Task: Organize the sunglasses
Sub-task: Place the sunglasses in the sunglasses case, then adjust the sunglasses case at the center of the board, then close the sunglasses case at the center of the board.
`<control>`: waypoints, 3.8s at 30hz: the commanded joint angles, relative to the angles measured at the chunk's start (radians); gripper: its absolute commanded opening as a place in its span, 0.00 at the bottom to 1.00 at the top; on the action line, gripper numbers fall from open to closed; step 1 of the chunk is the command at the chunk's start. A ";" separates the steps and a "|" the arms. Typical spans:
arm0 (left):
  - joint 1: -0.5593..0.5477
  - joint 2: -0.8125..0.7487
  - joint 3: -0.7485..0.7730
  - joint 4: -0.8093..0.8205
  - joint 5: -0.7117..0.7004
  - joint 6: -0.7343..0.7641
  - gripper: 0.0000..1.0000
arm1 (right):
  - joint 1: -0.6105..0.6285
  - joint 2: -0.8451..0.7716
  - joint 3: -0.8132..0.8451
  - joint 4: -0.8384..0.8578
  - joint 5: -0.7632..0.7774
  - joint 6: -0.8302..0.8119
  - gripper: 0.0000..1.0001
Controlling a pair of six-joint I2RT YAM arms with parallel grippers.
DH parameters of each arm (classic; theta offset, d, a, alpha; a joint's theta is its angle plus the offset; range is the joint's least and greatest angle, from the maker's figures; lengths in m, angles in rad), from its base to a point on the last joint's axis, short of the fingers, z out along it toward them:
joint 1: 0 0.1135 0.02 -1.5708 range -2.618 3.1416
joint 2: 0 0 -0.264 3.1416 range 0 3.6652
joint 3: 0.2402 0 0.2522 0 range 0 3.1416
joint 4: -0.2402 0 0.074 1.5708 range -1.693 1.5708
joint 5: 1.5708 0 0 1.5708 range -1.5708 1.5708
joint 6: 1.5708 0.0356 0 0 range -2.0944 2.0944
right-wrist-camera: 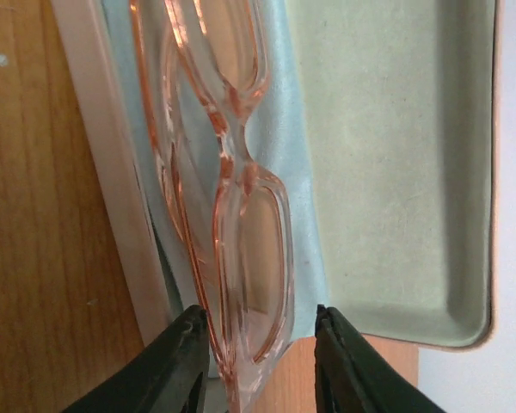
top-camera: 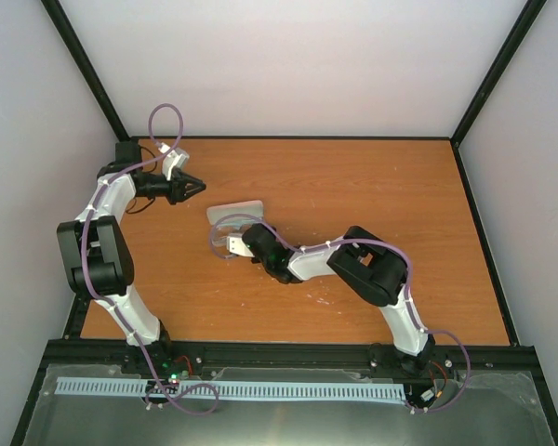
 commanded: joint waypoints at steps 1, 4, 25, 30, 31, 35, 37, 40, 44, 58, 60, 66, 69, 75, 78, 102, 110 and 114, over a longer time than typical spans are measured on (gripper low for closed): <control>0.003 -0.026 -0.002 0.012 0.021 0.008 0.24 | 0.008 -0.012 -0.052 -0.059 -0.006 0.022 0.36; 0.002 -0.025 0.001 0.012 0.024 0.004 0.24 | 0.007 -0.016 -0.049 -0.041 0.019 0.018 0.40; 0.003 -0.024 0.027 -0.014 0.021 0.024 0.23 | 0.009 -0.261 -0.074 0.034 0.154 0.109 0.56; 0.003 -0.007 0.064 -0.041 0.003 0.047 0.18 | 0.008 -0.385 -0.083 -0.055 0.274 0.286 0.55; 0.004 0.001 0.079 -0.048 0.003 0.053 0.17 | 0.006 -0.407 -0.077 -0.100 0.290 0.356 0.48; -0.003 0.061 0.163 -0.081 0.015 0.066 0.14 | -0.014 -0.475 -0.053 -0.288 0.351 0.699 0.03; -0.034 0.102 0.214 -0.112 0.003 0.092 0.12 | -0.034 -0.490 -0.030 -0.391 0.428 0.923 0.03; -0.108 0.156 0.254 -0.138 -0.074 0.129 0.10 | -0.073 -0.486 0.014 -0.512 0.292 1.086 0.03; -0.176 0.204 0.272 -0.140 -0.125 0.146 0.09 | -0.122 -0.438 0.110 -0.645 0.110 1.215 0.03; -0.156 0.337 0.373 -0.177 -0.280 0.219 0.07 | -0.219 -0.264 0.236 -0.998 -0.823 1.389 0.03; -0.156 0.338 0.356 -0.176 -0.310 0.230 0.07 | -0.220 -0.220 0.264 -1.047 -0.866 1.366 0.03; -0.156 0.311 0.241 -0.150 -0.359 0.239 0.07 | -0.220 -0.170 0.251 -1.012 -0.890 1.393 0.03; -0.156 0.299 0.194 -0.139 -0.360 0.240 0.07 | -0.221 -0.114 0.268 -0.998 -0.881 1.404 0.03; -0.156 0.271 0.139 -0.129 -0.340 0.224 0.07 | -0.226 -0.022 0.347 -0.981 -0.840 1.418 0.03; -0.156 0.247 0.110 -0.125 -0.320 0.219 0.07 | -0.243 0.002 0.364 -0.971 -0.808 1.436 0.03; -0.202 0.123 -0.054 -0.066 -0.189 0.078 0.08 | -0.335 0.146 0.471 -0.924 -0.778 1.478 0.03; -0.273 0.135 -0.054 -0.035 -0.171 0.026 0.08 | -0.345 0.143 0.441 -0.878 -0.799 1.497 0.03; -0.319 0.143 -0.050 -0.019 -0.167 0.004 0.08 | -0.350 0.146 0.438 -0.863 -0.808 1.507 0.03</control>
